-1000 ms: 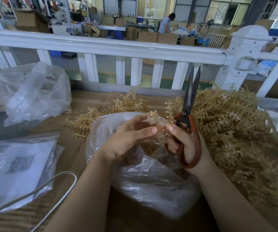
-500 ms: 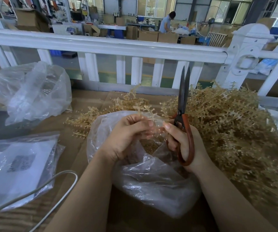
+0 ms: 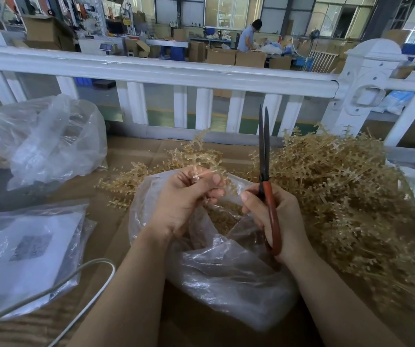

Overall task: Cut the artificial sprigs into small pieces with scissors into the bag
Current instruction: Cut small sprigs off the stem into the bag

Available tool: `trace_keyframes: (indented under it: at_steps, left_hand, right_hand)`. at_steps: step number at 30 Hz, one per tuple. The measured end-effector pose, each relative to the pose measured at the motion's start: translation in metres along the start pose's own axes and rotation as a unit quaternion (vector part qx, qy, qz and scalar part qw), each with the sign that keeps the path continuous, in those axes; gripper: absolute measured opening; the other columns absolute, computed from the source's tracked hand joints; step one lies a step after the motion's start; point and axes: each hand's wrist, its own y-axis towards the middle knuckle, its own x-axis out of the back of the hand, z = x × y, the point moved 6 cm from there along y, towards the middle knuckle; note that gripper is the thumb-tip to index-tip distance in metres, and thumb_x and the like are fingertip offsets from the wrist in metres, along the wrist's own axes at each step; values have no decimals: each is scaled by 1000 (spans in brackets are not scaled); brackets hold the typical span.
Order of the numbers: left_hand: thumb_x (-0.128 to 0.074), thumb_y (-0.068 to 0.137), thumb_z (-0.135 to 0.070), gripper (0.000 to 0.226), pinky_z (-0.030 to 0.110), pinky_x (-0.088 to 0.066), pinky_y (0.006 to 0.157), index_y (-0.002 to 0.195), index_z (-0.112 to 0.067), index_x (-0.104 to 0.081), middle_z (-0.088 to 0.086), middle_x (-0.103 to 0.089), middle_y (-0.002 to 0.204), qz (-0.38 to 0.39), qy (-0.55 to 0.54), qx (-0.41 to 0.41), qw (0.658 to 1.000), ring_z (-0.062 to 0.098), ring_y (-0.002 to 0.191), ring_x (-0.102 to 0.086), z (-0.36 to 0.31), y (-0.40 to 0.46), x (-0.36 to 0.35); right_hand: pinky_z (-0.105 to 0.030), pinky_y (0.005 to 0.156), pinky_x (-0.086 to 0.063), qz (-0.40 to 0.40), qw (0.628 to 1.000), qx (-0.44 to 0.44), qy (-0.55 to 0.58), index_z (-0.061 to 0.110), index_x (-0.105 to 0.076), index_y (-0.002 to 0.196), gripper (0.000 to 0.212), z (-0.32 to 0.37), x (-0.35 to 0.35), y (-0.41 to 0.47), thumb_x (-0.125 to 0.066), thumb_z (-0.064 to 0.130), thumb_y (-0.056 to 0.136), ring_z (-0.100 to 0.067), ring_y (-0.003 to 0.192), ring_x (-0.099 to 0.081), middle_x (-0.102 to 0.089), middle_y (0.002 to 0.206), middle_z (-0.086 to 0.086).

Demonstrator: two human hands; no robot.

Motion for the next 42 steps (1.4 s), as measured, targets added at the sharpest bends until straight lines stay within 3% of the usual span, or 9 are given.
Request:
trace_keyframes:
  at_steps: [2,7,13,17,20,25,33,38,42]
  left_hand:
    - [-77,77,-21,4,20,-52,59,76,-18,-76,3,-72,74,5,21,0,1000,10,65,-66,-1,-1,-2]
    - [-69,83,-21,9,19,-54,56,76,-20,-75,4,-74,76,12,55,11,998,10,64,-69,0,-3,-6]
    - [-82,78,-26,10,20,-57,62,82,-19,-75,6,-74,77,48,78,40,995,13,70,-71,5,-3,-10]
    - [-90,66,-20,18,19,-57,62,80,-21,-78,9,-75,76,65,90,82,991,16,69,-72,13,-3,-11]
    - [-88,58,-25,25,20,-54,58,80,-16,-79,10,-73,74,28,68,103,992,16,65,-69,18,-4,-7]
    - [-81,70,-19,10,19,-53,60,77,-13,-78,8,-71,71,18,69,77,995,14,65,-66,16,-5,-6]
    - [-77,69,-20,3,19,-55,62,68,-17,-78,3,-73,71,-48,-4,11,999,8,62,-66,2,0,5]
    - [-74,73,-14,7,19,-55,64,68,-17,-77,2,-71,69,-76,-44,-3,996,9,63,-66,0,0,13]
    - [-71,76,-10,9,22,-55,66,69,-15,-75,2,-68,66,-81,-52,-26,995,10,63,-63,-3,-1,14]
  right_hand:
    - [-23,59,-44,5,1000,-4,-1,39,-74,84,5,-1,-2,-1,-78,39,85,-2,53,-60,-72,70,-3]
    - [-7,46,-40,13,1000,0,3,19,-72,88,5,2,-7,-3,-75,18,90,2,46,-58,-73,67,-3]
    - [-9,63,-50,24,1000,12,-7,19,-72,89,8,4,-8,-3,-75,11,91,-5,66,-72,-75,70,2]
    - [-13,66,-53,19,1000,10,-14,18,-73,91,9,5,-7,-3,-74,9,91,-7,70,-73,-76,73,4]
    - [-19,70,-56,14,1000,-1,-8,13,-72,93,6,4,-6,-2,-73,7,91,-12,72,-75,-76,74,0]
    - [-11,64,-51,12,1000,7,-17,12,-72,95,6,8,-6,-4,-74,8,91,-4,67,-72,-75,71,6]
    - [-8,61,-45,-35,970,73,-231,36,-63,85,21,12,-1,-7,-77,51,82,5,74,-65,-69,72,15]
    - [-18,61,-50,-15,933,100,-344,39,-50,100,61,6,0,-5,-45,93,70,3,75,-62,-64,80,18]
    - [-22,63,-52,-3,916,108,-387,41,-46,101,75,1,-3,-4,-29,103,62,2,79,-60,-60,90,23]
